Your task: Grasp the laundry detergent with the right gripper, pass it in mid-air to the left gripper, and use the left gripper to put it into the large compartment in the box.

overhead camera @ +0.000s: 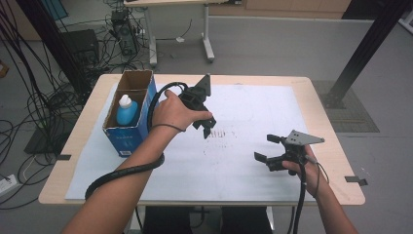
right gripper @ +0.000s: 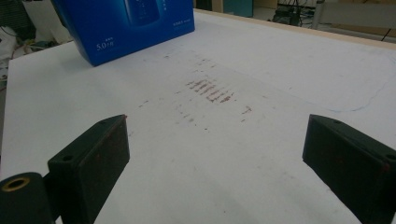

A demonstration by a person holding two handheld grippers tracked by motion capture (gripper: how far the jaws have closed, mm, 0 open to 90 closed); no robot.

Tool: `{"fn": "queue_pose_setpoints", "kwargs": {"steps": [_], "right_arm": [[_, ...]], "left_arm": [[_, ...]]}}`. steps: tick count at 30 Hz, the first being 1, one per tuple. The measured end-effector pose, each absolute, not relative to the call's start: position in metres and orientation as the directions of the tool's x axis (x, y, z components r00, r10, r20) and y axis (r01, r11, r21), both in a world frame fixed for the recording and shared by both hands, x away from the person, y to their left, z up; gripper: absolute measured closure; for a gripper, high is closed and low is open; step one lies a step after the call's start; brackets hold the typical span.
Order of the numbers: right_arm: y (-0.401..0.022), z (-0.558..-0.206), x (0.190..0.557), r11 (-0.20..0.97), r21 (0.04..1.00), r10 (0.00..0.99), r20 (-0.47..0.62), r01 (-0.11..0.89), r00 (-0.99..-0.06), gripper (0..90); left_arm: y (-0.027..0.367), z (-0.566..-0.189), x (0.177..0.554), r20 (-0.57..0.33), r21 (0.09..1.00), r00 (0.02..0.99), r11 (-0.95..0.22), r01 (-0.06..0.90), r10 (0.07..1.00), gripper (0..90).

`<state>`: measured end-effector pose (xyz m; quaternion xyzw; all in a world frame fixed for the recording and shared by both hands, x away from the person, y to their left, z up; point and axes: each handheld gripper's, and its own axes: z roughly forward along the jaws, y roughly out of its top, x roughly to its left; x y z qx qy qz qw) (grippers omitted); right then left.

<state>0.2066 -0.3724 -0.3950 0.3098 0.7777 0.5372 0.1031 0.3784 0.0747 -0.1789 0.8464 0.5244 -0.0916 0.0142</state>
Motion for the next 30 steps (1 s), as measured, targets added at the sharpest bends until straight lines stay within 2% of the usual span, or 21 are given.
{"fn": "queue_pose_setpoints", "kwargs": {"steps": [30], "right_arm": [[-0.369, -0.394, 0.209, 0.242, 0.895, 0.591, 0.171, 0.376, -0.788, 6.7]], "left_arm": [[0.071, -0.194, 0.378, -0.184, -0.089, 0.444, -0.465, 0.881, 0.877, 7.7]]}}
